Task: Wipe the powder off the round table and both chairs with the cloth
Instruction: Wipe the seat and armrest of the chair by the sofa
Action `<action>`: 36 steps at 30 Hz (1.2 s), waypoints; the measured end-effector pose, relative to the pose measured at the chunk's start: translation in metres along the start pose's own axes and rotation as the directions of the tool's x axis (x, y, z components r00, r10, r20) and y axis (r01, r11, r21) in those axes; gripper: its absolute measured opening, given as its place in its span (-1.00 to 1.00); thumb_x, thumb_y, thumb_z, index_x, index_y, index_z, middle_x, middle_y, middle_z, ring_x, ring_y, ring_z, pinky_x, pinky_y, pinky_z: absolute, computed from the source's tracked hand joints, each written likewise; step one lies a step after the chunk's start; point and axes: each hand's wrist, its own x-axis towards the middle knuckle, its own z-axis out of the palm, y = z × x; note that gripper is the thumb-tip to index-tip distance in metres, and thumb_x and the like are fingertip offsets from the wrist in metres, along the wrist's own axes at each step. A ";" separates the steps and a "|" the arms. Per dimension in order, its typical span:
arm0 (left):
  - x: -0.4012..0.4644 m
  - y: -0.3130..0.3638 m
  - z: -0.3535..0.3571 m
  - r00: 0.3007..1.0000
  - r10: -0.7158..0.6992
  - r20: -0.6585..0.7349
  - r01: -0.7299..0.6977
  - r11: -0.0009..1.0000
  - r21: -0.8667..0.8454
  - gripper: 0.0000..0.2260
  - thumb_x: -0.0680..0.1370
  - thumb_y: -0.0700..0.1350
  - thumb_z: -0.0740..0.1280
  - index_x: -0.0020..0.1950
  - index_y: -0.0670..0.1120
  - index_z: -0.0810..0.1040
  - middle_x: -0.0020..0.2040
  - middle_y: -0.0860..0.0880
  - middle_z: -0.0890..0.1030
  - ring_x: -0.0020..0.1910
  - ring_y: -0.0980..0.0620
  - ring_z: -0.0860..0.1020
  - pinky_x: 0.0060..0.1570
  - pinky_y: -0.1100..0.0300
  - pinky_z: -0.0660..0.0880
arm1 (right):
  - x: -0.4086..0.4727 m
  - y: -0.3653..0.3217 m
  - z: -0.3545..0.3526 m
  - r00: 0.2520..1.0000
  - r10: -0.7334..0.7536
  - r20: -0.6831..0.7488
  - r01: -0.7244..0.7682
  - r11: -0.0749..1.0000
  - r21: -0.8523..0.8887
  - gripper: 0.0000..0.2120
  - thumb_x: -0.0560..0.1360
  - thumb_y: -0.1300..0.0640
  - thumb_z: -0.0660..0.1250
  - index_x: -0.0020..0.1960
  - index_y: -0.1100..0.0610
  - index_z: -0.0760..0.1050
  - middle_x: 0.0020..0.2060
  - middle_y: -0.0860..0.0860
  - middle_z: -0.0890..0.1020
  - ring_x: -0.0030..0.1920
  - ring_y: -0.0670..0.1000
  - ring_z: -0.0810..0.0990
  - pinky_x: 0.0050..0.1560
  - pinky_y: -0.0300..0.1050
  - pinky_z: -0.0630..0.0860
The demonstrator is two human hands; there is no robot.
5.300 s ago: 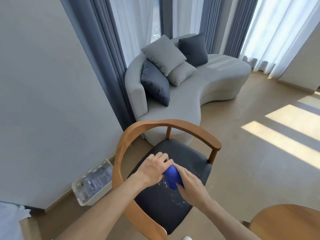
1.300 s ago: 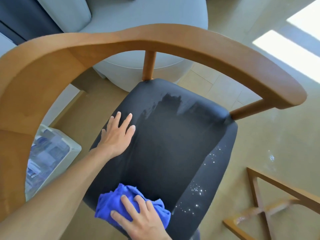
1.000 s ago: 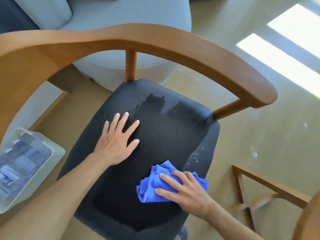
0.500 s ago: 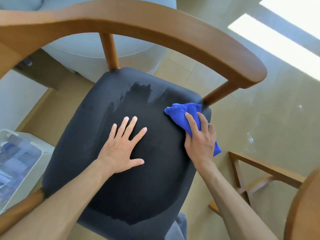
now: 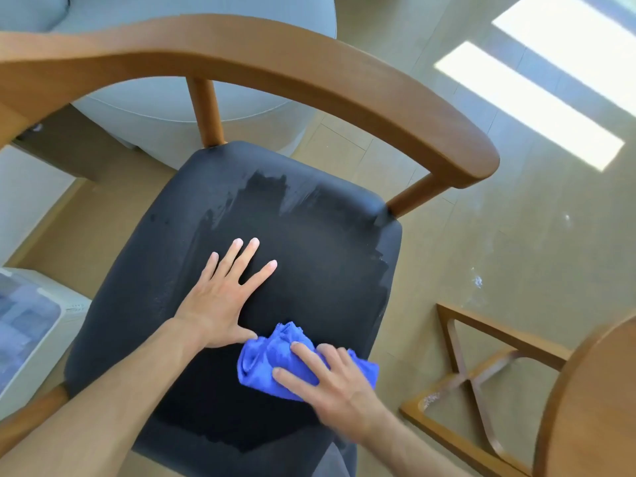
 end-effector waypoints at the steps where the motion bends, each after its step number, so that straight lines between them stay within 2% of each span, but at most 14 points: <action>1: 0.000 0.000 0.000 1.000 -0.002 0.012 0.002 1.000 0.014 0.06 0.34 0.32 0.37 0.42 0.18 -0.44 0.44 -0.04 -0.54 0.44 -0.08 -0.49 0.46 -0.09 -0.27 | 0.002 0.022 -0.006 0.998 -0.068 -0.016 0.068 0.997 -0.032 -0.51 0.43 0.36 0.11 0.18 -0.09 0.48 0.20 0.06 0.44 -0.23 0.14 0.45 -0.28 -0.03 0.42; 3: 0.001 0.000 0.002 1.000 -0.009 0.013 0.009 1.000 0.029 0.09 0.32 0.34 0.38 0.42 0.18 -0.46 0.42 -0.03 -0.56 0.43 -0.08 -0.50 0.46 -0.08 -0.29 | 0.015 0.071 -0.015 0.994 -0.095 -0.057 0.090 0.992 -0.093 -0.51 0.44 0.37 0.13 0.20 -0.10 0.45 0.22 0.05 0.42 -0.19 0.16 0.47 -0.27 -0.01 0.45; 7: 0.002 -0.002 0.006 1.000 -0.014 -0.022 0.014 1.000 0.004 0.12 0.26 0.33 0.43 0.46 0.19 -0.38 0.46 -0.01 -0.51 0.44 -0.05 -0.48 0.43 -0.05 -0.32 | 0.054 0.155 -0.026 0.995 -0.007 -0.098 -0.009 0.985 -0.169 -0.45 0.42 0.35 0.19 0.30 -0.11 0.39 0.32 0.03 0.37 -0.05 0.19 0.45 -0.08 0.08 0.51; 10: 0.002 -0.002 0.006 1.000 -0.023 -0.020 0.023 1.000 0.011 0.13 0.25 0.33 0.43 0.46 0.19 -0.37 0.46 -0.02 -0.50 0.44 -0.05 -0.48 0.43 -0.06 -0.31 | 0.074 0.172 -0.027 0.982 0.074 -0.174 -0.099 0.985 -0.144 -0.42 0.41 0.33 0.33 0.33 -0.10 0.37 0.32 0.03 0.39 -0.02 0.21 0.48 0.01 0.09 0.50; 13: 0.003 0.000 0.004 1.000 -0.027 0.000 0.027 0.999 0.026 0.12 0.29 0.35 0.40 0.44 0.18 -0.44 0.43 -0.03 -0.55 0.43 -0.08 -0.50 0.43 -0.07 -0.32 | 0.074 0.164 -0.021 0.953 0.175 -0.245 -0.208 0.971 -0.115 -0.43 0.42 0.34 0.35 0.34 -0.07 0.38 0.31 0.06 0.41 -0.02 0.22 0.49 -0.02 0.09 0.49; 15: 0.002 0.000 0.003 1.000 -0.029 -0.002 0.029 0.999 0.021 0.11 0.29 0.35 0.40 0.43 0.18 -0.44 0.43 -0.03 -0.55 0.43 -0.08 -0.50 0.44 -0.08 -0.32 | 0.079 0.163 -0.021 0.873 0.373 -0.315 -0.403 0.915 -0.033 -0.43 0.43 0.36 0.32 0.36 -0.04 0.37 0.31 0.11 0.44 -0.01 0.25 0.48 0.01 0.11 0.50; 17: 0.001 0.000 0.003 1.000 -0.028 0.011 0.028 0.999 0.016 0.11 0.30 0.35 0.40 0.43 0.19 -0.44 0.44 -0.02 -0.54 0.43 -0.07 -0.49 0.45 -0.08 -0.31 | 0.090 0.162 -0.023 0.718 0.600 -0.352 -0.611 0.786 0.095 -0.40 0.42 0.38 0.27 0.38 -0.03 0.34 0.31 0.13 0.46 -0.01 0.26 0.46 0.02 0.14 0.52; 19: 0.001 0.000 0.003 0.999 -0.028 0.017 0.028 0.999 0.036 0.10 0.30 0.37 0.38 0.42 0.19 -0.45 0.43 -0.03 -0.54 0.44 -0.08 -0.49 0.46 -0.08 -0.29 | 0.092 0.151 -0.024 0.654 0.674 -0.344 -0.666 0.728 0.160 -0.42 0.42 0.38 0.25 0.38 0.01 0.39 0.30 0.13 0.46 0.00 0.26 0.46 0.02 0.10 0.52; 21: 0.001 0.000 0.001 0.999 -0.028 0.022 0.027 0.999 0.041 0.10 0.31 0.37 0.38 0.42 0.19 -0.46 0.43 -0.03 -0.54 0.44 -0.08 -0.48 0.47 -0.09 -0.26 | 0.087 0.127 -0.022 0.679 0.651 -0.341 -0.638 0.752 0.164 -0.44 0.39 0.40 0.26 0.34 0.05 0.46 0.27 0.15 0.48 0.00 0.25 0.46 0.02 0.05 0.50; 25: 0.000 0.000 -0.003 0.999 -0.032 0.035 0.031 0.999 0.021 0.10 0.30 0.36 0.39 0.43 0.19 -0.43 0.44 -0.03 -0.53 0.44 -0.07 -0.48 0.48 -0.09 -0.25 | 0.058 0.044 -0.008 0.793 0.518 -0.321 -0.516 0.851 0.098 -0.47 0.33 0.45 0.25 0.21 0.06 0.56 0.17 0.14 0.51 -0.12 0.22 0.46 -0.02 0.04 0.49; 29: -0.002 -0.001 -0.003 1.000 -0.016 0.019 0.016 1.000 -0.010 0.06 0.34 0.31 0.41 0.39 0.24 -0.45 0.46 -0.01 -0.51 0.45 -0.06 -0.47 0.47 -0.07 -0.26 | 0.007 -0.062 0.011 0.878 0.451 -0.158 -0.424 0.888 0.179 -0.53 0.40 0.37 0.19 0.18 -0.02 0.55 0.17 0.06 0.48 -0.17 0.17 0.44 -0.14 -0.02 0.46; 32: -0.001 -0.004 -0.006 0.999 -0.008 0.043 0.008 1.000 0.000 0.08 0.32 0.29 0.43 0.48 0.20 -0.36 0.48 -0.02 -0.47 0.47 -0.07 -0.43 0.48 -0.06 -0.22 | -0.032 -0.110 0.022 0.961 0.256 -0.106 -0.232 0.953 0.194 -0.69 0.48 0.22 0.25 0.08 -0.14 0.52 0.10 0.00 0.51 -0.21 0.12 0.53 -0.21 -0.12 0.45; 34: -0.002 -0.006 -0.008 0.999 0.006 0.048 -0.007 1.000 0.008 0.05 0.33 0.28 0.44 0.52 0.19 -0.28 0.49 -0.01 -0.44 0.48 -0.07 -0.40 0.48 -0.05 -0.19 | -0.046 -0.106 0.019 0.995 0.071 -0.073 -0.061 0.990 0.127 -0.74 0.48 0.16 0.26 0.06 -0.17 0.50 0.09 -0.04 0.48 -0.21 0.07 0.54 -0.21 -0.12 0.45; 36: -0.003 -0.006 -0.010 0.999 0.013 0.051 -0.013 1.000 0.011 0.04 0.34 0.27 0.44 0.53 0.18 -0.25 0.49 0.00 -0.43 0.49 -0.06 -0.39 0.49 -0.04 -0.18 | -0.054 -0.079 0.011 0.996 -0.085 -0.038 0.088 0.992 0.086 -0.71 0.50 0.19 0.28 0.12 -0.15 0.47 0.11 -0.02 0.46 -0.18 0.08 0.53 -0.18 -0.08 0.45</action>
